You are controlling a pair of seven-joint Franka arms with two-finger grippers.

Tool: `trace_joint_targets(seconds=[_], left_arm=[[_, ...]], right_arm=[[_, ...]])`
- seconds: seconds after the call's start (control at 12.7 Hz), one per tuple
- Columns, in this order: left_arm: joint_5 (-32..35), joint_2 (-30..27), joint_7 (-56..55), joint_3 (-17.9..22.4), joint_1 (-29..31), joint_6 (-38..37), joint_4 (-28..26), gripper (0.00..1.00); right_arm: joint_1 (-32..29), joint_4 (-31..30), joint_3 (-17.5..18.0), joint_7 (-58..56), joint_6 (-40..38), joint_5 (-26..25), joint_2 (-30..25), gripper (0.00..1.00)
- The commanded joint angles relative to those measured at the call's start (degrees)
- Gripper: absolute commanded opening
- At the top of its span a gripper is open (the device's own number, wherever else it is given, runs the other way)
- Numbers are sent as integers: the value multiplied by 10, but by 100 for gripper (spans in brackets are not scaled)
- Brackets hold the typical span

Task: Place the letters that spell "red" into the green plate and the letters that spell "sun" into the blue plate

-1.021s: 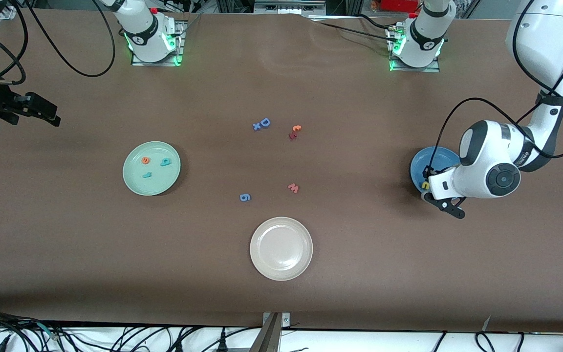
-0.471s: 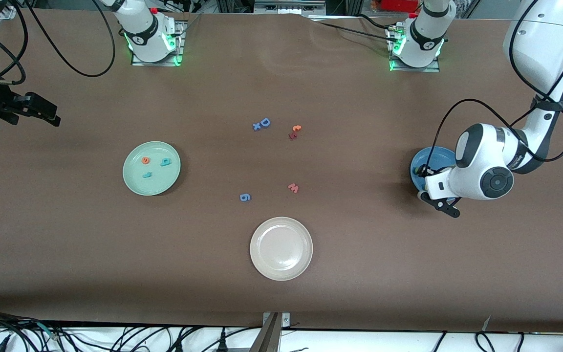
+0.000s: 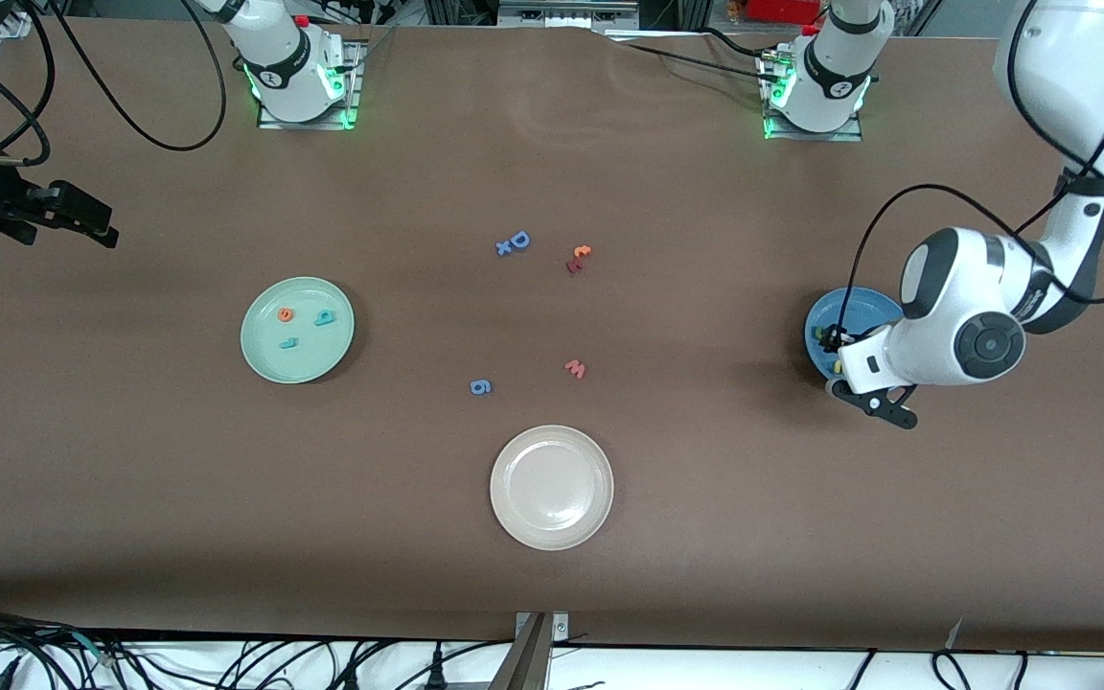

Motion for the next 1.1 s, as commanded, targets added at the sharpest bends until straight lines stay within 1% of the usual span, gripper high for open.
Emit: trace_joint_targets(seconds=[0.0,0.08,0.16,0.24,0.31,0.47,0.63,1.02], left_arm=[[-9,-65,-26,-6,2,-61,26,71],[-25,-70,-27,-5,3,-91,59,78],[-28,-70,-27,-5,5,-122,94,93],[-29,-70,-26,-5,8,-154,131,100],[-29,-70,-26,-4,8,-178,162,100],[-28,-78,-26,-1,9,-195,188,100],[-29,-95,-46,-1,9,-195,192,100],[-37,-91,-130,-3,8,-194,206,100]], right_arm=[[-4,9,3,-2,-3,10,3,100],[-4,10,3,-2,-2,10,3,100],[-4,9,3,-2,-3,10,3,100],[-4,9,3,-2,-3,10,2,100],[-4,9,3,-2,-3,10,2,100],[-4,9,3,-3,-3,9,2,100],[-4,9,3,-4,-3,10,2,100],[-4,9,3,0,-3,10,2,100]])
